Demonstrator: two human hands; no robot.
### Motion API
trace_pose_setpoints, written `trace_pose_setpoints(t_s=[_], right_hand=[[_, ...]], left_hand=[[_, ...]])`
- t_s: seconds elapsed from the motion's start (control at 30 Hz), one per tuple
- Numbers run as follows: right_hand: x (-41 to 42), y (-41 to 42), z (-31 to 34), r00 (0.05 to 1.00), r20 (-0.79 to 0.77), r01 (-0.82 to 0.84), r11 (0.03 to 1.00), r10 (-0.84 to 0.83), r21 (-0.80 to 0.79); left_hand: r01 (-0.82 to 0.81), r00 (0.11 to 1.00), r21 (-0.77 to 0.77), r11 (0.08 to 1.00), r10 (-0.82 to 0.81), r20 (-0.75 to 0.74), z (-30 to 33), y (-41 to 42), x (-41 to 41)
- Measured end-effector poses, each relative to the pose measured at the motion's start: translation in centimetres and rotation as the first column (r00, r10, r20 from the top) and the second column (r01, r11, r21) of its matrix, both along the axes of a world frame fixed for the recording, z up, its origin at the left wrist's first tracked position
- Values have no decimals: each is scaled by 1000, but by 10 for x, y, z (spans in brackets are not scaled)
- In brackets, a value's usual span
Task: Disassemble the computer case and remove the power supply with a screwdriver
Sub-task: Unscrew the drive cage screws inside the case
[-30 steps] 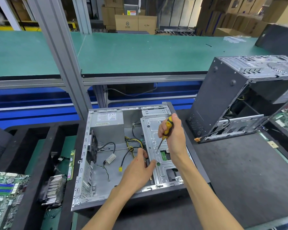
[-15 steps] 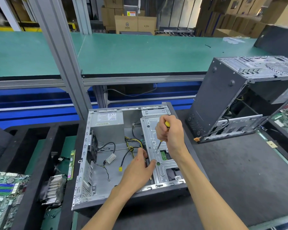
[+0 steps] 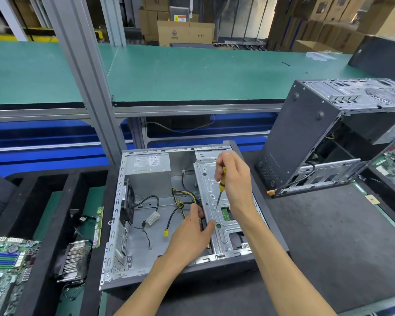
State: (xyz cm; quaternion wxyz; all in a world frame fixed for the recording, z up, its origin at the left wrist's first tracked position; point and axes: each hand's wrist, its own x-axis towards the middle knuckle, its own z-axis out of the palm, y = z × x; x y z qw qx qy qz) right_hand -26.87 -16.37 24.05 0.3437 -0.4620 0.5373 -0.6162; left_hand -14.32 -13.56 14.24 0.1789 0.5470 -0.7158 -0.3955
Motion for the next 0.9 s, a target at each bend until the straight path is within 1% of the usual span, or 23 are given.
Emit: trace_pose_setpoints(t_s=[0.07, 0.3, 0.57, 0.7, 0.8, 0.9], right_hand=[[-1, 1, 1, 999, 42, 13, 1000, -13, -5], [0, -3, 1, 983, 178, -53, 998, 56, -18], [-2, -8, 0, 957, 179, -232, 973, 229, -5], [-7, -4, -3, 948, 171, -267, 963, 269, -39], [-7, -3, -5, 963, 138, -227, 973, 230, -38], [-3, 0, -7, 992, 79, -96, 994, 100, -54]], left_hand=[[4, 1000, -1, 1000, -4, 2, 0, 0, 0], [-2, 1000, -11, 1000, 2, -4, -1, 0, 0], [-1, 1000, -16, 1000, 2, 6, -3, -1, 0], [0, 1000, -7, 1000, 0, 8, -4, -1, -1], [-3, 1000, -12, 1000, 3, 14, -4, -2, -1], [-14, 1000, -14, 1000, 15, 10, -5, -1, -1]])
